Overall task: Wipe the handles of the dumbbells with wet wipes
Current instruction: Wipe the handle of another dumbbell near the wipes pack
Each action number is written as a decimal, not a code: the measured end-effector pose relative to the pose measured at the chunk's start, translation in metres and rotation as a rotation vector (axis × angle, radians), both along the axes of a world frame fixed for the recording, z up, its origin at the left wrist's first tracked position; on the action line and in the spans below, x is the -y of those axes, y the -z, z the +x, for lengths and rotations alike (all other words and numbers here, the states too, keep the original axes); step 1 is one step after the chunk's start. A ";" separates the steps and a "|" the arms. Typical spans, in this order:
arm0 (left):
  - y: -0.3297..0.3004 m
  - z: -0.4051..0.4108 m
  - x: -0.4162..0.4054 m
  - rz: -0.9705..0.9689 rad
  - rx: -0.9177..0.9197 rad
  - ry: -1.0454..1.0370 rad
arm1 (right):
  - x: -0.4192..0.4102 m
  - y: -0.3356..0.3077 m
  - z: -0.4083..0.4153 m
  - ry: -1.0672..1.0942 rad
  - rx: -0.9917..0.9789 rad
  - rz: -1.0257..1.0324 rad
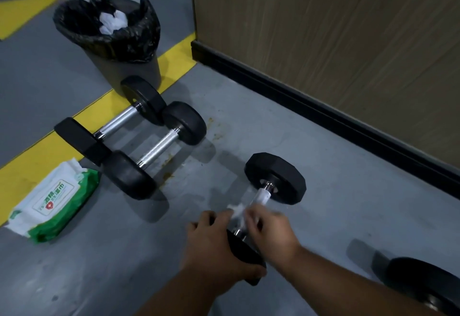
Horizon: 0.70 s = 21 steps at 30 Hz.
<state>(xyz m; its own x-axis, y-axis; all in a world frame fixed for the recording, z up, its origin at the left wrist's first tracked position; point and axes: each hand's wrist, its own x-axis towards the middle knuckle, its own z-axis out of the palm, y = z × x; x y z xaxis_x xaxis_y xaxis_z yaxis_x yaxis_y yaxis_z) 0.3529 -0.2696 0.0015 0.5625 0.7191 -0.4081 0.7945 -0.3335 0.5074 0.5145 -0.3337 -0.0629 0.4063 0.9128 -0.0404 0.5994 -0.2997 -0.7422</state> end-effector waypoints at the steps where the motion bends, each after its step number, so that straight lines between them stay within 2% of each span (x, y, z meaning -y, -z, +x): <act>1: -0.002 0.001 0.000 0.009 0.008 0.024 | 0.008 -0.002 -0.004 -0.088 0.001 -0.005; 3: -0.003 0.002 -0.001 0.021 0.023 0.059 | 0.008 0.002 0.008 -0.152 0.078 0.003; 5: -0.003 0.000 -0.003 -0.015 0.011 0.023 | -0.006 0.001 0.029 -0.027 0.194 0.003; 7: -0.002 -0.001 -0.004 -0.046 -0.027 0.000 | -0.018 -0.002 0.040 0.180 0.150 -0.029; 9: -0.003 -0.002 -0.007 -0.073 -0.059 0.007 | -0.018 -0.006 0.031 0.260 -0.031 -0.035; 11: -0.005 -0.001 -0.007 -0.085 -0.084 0.019 | -0.007 -0.010 0.010 0.074 -0.124 -0.046; 13: -0.004 0.000 -0.006 -0.053 -0.096 0.029 | 0.006 -0.013 -0.002 -0.214 -0.053 -0.048; 14: -0.002 0.000 -0.006 -0.043 -0.095 0.028 | 0.005 -0.011 0.004 -0.272 -0.020 -0.045; 15: -0.001 0.000 -0.006 -0.044 -0.092 0.021 | -0.001 -0.009 0.015 -0.249 0.049 -0.025; 17: 0.000 -0.001 -0.006 -0.057 -0.089 0.006 | -0.017 -0.008 0.035 -0.003 0.150 -0.027; 19: 0.000 -0.001 -0.005 -0.058 -0.085 0.005 | -0.024 -0.006 0.036 0.207 0.073 -0.042; 21: -0.001 -0.001 -0.004 -0.060 -0.067 -0.008 | -0.017 -0.007 0.022 0.180 0.025 -0.024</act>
<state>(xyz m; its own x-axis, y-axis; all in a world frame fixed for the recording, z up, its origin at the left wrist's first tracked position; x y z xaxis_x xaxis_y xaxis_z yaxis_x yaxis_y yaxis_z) 0.3520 -0.2653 0.0028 0.5267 0.6965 -0.4873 0.8301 -0.2978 0.4715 0.5361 -0.3167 -0.0561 0.5639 0.8244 -0.0494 0.5530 -0.4213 -0.7188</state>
